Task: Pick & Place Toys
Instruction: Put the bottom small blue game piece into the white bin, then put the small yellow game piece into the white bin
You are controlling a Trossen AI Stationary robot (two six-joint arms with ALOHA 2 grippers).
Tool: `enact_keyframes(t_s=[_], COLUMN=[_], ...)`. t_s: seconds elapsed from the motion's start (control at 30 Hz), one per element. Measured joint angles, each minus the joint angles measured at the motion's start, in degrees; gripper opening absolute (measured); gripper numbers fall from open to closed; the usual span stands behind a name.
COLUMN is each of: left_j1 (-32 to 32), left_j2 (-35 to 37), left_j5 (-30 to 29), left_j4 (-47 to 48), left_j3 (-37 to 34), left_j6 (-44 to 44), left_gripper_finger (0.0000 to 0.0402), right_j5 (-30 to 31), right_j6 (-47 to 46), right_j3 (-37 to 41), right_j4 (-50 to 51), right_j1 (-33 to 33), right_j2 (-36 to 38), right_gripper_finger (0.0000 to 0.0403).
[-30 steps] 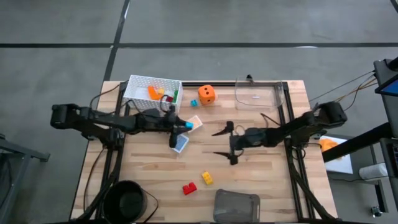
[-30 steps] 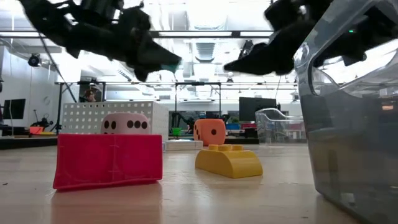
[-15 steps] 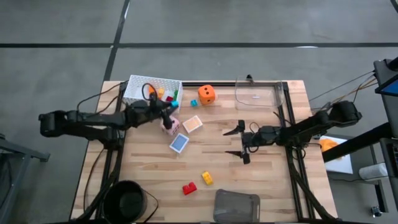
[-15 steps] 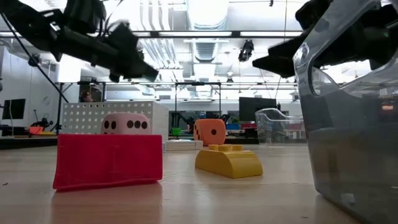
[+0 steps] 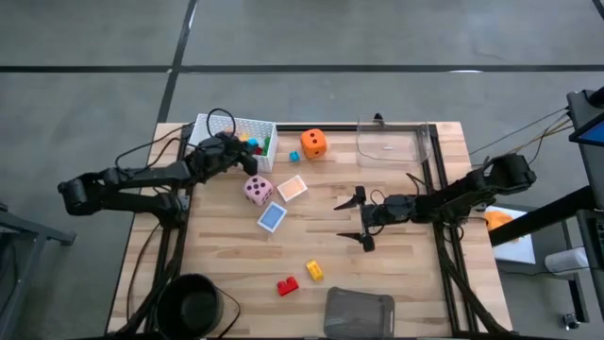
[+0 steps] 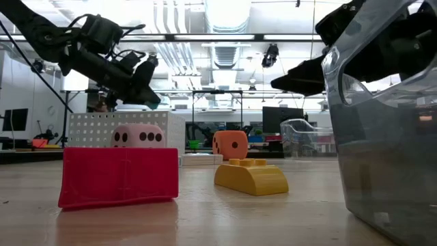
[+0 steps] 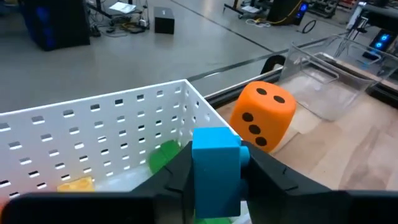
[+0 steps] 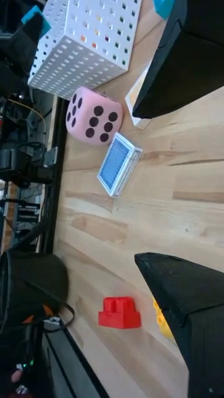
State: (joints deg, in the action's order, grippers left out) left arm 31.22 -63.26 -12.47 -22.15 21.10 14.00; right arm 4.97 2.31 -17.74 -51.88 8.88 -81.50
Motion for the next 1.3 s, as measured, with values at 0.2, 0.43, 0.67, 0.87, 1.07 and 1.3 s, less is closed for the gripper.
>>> enact_keyframes(t_s=[0.2,0.43,0.67,0.87,1.07,1.3], left_j1=[0.0,-0.42,-4.38,-11.18,-19.4,-28.13], left_j2=[0.04,0.15,0.17,0.2,0.2,0.2], left_j5=[0.02,0.26,10.58,14.24,13.77,11.28], left_j4=[-0.05,-1.2,-9.95,-11.86,-11.52,-11.52], left_j3=[-0.08,-0.13,-0.13,0.24,0.26,0.26], left_j6=[0.02,-0.01,-2.39,-3.18,-5.07,-6.75], left_gripper_finger=[0.0196,0.0254,0.0258,0.0259,0.0259,0.026], right_j5=[0.04,0.09,0.09,0.09,-0.69,-1.9], right_j6=[0.48,0.85,0.68,0.0,-4.97,-10.94], right_j3=[-1.58,-2.94,-3.32,-3.32,-5.73,-21.28], right_j4=[0.02,0.04,0.02,0.04,5.16,35.65], right_j1=[-0.02,-0.06,-0.04,-0.06,-0.09,1.09], right_j2=[-3.1,-5.25,-5.07,-4.76,-4.71,-5.57], right_gripper_finger=[0.0368,0.0368,0.0368,0.0368,0.0368,0.0368])
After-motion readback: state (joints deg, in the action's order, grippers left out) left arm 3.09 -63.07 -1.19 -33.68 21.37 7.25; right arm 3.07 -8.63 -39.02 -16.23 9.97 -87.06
